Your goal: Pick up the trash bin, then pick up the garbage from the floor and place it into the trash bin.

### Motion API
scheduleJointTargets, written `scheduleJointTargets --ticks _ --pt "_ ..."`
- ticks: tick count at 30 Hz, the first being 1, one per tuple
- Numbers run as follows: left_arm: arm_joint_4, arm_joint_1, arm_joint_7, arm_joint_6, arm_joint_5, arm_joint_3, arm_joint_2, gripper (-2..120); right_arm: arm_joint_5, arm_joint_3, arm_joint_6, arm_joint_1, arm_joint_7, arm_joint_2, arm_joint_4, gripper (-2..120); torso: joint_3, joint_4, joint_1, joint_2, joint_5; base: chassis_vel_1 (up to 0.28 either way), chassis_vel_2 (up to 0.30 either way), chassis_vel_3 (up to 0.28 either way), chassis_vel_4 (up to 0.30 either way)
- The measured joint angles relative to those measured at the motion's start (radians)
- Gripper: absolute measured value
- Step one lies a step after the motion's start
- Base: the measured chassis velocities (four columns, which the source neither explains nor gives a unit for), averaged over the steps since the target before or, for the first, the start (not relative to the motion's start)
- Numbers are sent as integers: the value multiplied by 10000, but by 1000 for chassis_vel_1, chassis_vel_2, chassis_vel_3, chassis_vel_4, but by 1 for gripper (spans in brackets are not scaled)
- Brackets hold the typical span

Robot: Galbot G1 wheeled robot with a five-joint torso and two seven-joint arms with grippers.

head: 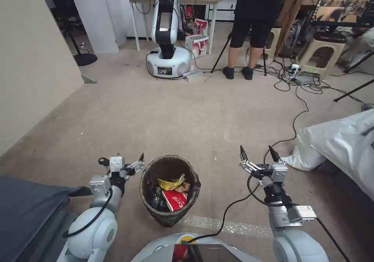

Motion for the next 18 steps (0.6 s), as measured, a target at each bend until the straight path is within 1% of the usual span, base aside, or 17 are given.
scheduleJointTargets --ticks 3,5,7,9,11,12,14,16,17,18 --pt "-227 168 2 -425 371 -332 -67 100 0 71 23 -52 4 47 4 100 0 0 0 0 -1 0 0 0 0" --pt "-283 200 2 -478 416 -422 -76 100 0 89 35 -68 4 54 7 100 0 -1 0 0 -1 0 0 0 0" --pt "-504 427 70 -726 566 -854 -106 100 2 175 108 -141 0 114 38 100 0 -1 0 0 -1 0 0 0 0" --pt "-528 479 107 -780 589 -941 -111 100 2 196 127 -162 0 134 44 100 0 0 0 0 -1 0 0 0 0" --pt "-616 941 621 -1324 872 -1689 -223 100 2 373 258 -368 -4 291 118 100 0 1 0 1 -1 0 0 0 0" --pt "-616 941 621 -1324 872 -1689 -223 100 2 373 258 -368 -4 291 118 100 0 1 0 1 -1 0 0 0 0" --pt "-619 1296 1002 -1684 1164 -2112 -399 100 -2 502 394 -555 -4 454 165 100 0 1 0 1 -1 0 0 0 0" --pt "-619 1346 1057 -1728 1210 -2154 -430 100 -9 519 417 -580 -4 483 170 100 0 0 0 1 -1 0 0 0 0" --pt "-618 1534 1238 -1919 1412 -2269 -558 100 -56 566 517 -687 -4 607 182 100 0 1 0 1 -1 0 0 0 0" --pt "-555 1780 1413 -2319 1762 -2321 -736 100 -212 613 740 -962 -4 862 203 100 -1 2 0 1 0 0 0 0 0"
